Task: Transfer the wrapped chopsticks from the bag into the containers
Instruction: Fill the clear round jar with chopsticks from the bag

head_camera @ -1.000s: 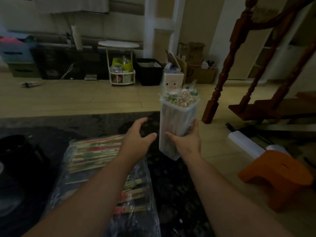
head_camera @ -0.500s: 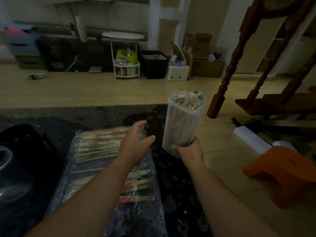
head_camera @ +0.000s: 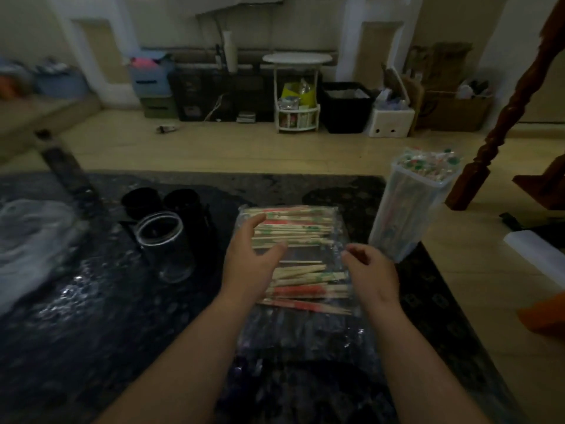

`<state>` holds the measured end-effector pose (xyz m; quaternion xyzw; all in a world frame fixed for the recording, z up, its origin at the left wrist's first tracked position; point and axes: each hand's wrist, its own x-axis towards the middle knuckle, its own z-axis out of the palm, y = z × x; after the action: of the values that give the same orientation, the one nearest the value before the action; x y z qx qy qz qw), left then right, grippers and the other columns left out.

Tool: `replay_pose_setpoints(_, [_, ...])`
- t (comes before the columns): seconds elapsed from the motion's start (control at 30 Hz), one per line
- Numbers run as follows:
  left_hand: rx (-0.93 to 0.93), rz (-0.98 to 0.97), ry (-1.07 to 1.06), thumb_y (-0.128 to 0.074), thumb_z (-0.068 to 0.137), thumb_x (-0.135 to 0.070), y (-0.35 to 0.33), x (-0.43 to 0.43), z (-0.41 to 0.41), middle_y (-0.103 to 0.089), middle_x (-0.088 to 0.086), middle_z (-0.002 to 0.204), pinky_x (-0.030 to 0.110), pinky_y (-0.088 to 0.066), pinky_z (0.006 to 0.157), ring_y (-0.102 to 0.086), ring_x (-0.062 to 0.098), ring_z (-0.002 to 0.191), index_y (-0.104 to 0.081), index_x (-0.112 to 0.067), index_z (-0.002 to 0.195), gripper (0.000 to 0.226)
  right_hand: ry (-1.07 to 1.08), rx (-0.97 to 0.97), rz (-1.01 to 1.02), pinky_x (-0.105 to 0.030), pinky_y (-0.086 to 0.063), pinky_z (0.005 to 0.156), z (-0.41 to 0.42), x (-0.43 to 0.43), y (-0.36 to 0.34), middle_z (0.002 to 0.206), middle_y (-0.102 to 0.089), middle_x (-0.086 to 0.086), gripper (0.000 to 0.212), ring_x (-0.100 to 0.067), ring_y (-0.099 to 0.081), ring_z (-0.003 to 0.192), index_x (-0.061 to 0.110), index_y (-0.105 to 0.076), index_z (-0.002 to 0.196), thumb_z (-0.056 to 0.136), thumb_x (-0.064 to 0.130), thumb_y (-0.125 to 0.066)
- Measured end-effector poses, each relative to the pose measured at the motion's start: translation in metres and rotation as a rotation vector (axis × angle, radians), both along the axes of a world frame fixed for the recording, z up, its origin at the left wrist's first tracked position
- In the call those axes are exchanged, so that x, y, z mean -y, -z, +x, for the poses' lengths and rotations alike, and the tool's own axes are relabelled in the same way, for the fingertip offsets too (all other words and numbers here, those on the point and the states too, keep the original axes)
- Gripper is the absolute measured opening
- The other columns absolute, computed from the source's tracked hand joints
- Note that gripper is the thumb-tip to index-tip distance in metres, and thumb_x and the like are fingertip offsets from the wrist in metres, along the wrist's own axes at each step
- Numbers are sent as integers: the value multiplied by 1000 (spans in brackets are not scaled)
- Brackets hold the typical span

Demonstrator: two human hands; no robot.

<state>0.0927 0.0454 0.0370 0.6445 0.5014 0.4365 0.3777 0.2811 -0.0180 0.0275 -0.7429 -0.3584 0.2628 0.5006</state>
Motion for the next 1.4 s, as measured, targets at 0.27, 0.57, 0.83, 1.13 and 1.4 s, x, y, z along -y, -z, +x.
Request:
replay_pose_setpoints(0.27, [7, 96, -320, -75, 83, -28, 4, 9, -78, -48, -7, 133, 33, -41, 97, -45, 12, 122, -49, -29, 131, 55, -106, 2, 40, -8, -40, 68, -56, 18, 2, 95, -63, 12, 22, -5, -61, 92, 18, -68, 114, 92, 17, -65])
replay_pose_setpoints(0.57, [-46, -17, -593, -87, 66, -40, 45, -28, -141, -35, 4, 150, 46, -35, 111, -36, 24, 136, -28, -22, 148, 103, -205, 90, -13, -14, -44, 65, -62, 16, 8, 91, -67, 11, 9, -3, -62, 85, 22, -69, 97, 93, 15, -64])
replay_pose_setpoints(0.83, [80, -132, -532, -90, 44, -59, 73, -67, -144, -31, -3, 157, 48, -39, 109, -36, 20, 140, -11, -37, 151, 135, -265, 161, -67, -15, -44, 65, -78, 9, 21, 88, -68, 11, 8, -3, -63, 85, 25, -68, 91, 92, 17, -66])
replay_pose_setpoints(1.13, [-17, -66, -510, -91, 61, -31, 71, -64, -151, -56, -2, 112, 36, -47, 92, -59, 23, 106, -36, -28, 115, 77, -434, 328, -259, -20, -49, 73, -71, 12, 21, 82, -67, 14, 22, -3, -62, 80, 32, -67, 77, 86, 11, -67])
replay_pose_setpoints(1.4, [-286, 127, -233, -91, 63, -33, 11, -17, -145, -50, -4, 139, 31, -42, 98, -50, 16, 124, -35, -29, 140, 95, -704, 592, -795, -32, -53, 92, -78, 17, 41, 115, -70, -6, 32, -24, -66, 102, 21, -72, 113, 86, 27, -57])
